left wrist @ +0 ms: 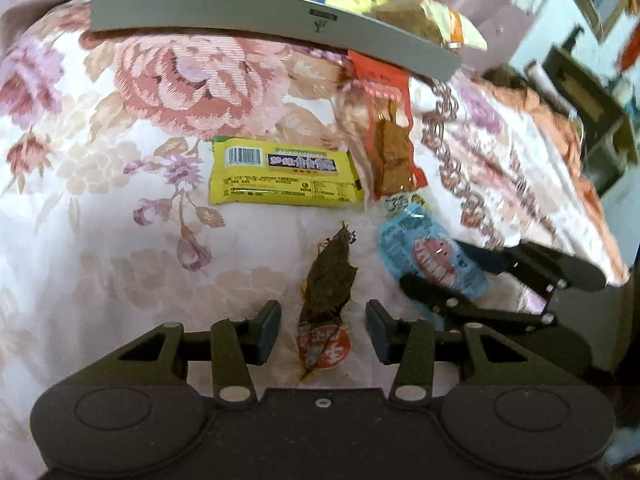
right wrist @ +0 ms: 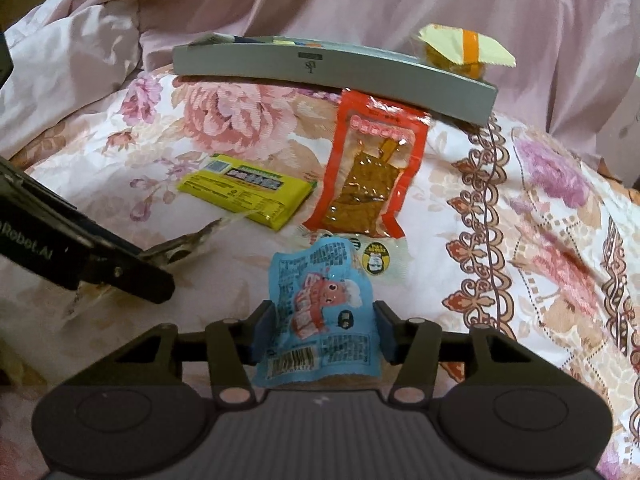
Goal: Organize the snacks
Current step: 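Lift the blue packet with the right tool while the left tool holds the brown snack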
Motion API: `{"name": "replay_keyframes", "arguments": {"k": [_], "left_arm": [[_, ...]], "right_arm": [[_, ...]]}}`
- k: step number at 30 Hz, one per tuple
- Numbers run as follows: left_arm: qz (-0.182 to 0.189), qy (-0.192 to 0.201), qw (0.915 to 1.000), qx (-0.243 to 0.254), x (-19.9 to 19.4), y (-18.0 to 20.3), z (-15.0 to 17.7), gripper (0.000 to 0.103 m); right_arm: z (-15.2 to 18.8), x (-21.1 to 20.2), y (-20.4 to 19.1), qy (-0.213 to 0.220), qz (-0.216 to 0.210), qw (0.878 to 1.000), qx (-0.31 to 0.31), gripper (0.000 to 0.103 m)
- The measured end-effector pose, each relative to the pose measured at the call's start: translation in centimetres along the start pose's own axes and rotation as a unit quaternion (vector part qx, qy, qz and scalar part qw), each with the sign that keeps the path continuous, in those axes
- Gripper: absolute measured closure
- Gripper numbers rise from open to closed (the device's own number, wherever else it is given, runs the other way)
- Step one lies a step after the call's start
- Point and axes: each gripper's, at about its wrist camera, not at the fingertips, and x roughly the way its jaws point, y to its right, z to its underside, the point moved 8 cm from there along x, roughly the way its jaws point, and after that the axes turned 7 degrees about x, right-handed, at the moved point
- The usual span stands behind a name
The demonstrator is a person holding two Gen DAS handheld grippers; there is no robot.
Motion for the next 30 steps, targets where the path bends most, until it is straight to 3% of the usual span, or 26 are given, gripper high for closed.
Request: {"name": "replay_keyframes", "arguments": {"k": [4,11,21,25,30], "left_arm": [[0.003,0.017,0.9999,-0.002,-0.7,0.1,0.6,0.055],[-0.004,0.042,0.9991,-0.003,-1.6,0.0,1.0,0.055],[0.001,0.068,0.9977,-0.003,-2.8,0.4,0.3,0.055],[0.003,0.072,0.9974,-0.006,-3.0,0.5,0.4,0.055],[-0.002,0.08,0.9967,-0.014,-3.3,0.0,0.4,0.055]], "right_arm": [[-0.1,-0.3,-1.0,0.02,0.019,0.998,-0.06,0.049],[0.4,-0.7,-3.4,0.051,0.071,0.978,-0.188,0.049],[0.2,-1.0,-3.7,0.076,0.081,0.971,-0.21,0.059],[-0.1,-1.5,-3.6,0.074,0.05,0.981,-0.174,0.065],[-0.4,-2.3,-4.3,0.071,0.006,0.984,-0.162,0.082]]}}
